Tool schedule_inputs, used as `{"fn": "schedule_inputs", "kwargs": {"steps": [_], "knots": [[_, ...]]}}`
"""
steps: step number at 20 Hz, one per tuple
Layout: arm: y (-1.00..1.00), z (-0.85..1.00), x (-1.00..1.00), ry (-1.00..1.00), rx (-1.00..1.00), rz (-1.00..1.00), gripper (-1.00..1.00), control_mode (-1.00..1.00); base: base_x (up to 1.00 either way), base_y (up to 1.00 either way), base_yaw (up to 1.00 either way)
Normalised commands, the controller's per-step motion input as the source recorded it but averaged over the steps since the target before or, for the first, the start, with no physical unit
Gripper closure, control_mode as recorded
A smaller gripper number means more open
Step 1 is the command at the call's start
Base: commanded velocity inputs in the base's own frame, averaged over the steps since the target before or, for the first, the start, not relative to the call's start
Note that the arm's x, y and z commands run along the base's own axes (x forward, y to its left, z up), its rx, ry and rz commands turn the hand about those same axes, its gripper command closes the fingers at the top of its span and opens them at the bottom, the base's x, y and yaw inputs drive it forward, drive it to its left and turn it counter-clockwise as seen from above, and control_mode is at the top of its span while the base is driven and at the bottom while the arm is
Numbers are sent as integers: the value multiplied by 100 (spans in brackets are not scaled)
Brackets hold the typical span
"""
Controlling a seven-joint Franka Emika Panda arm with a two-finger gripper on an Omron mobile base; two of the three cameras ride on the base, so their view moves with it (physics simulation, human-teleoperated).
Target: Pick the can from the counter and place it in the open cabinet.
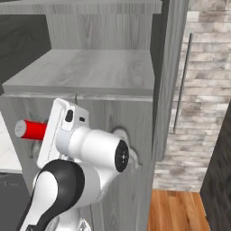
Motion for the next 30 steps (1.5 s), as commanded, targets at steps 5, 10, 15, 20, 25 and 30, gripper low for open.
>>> {"fn": "schedule_inputs", "kwargs": {"steps": [5,10,15,20,25,30], "knots": [[0,15,0,8,15,-32,100,-100,0,0,0],[0,15,0,9,22,-32,100,-100,0,0,0],[0,8,0,12,29,-26,100,-100,0,0,0],[0,1,0,17,29,-24,100,-100,0,0,0],[0,0,10,20,29,-23,100,-100,0,0,0],[5,0,28,7,28,-25,100,-100,0,0,0]]}}
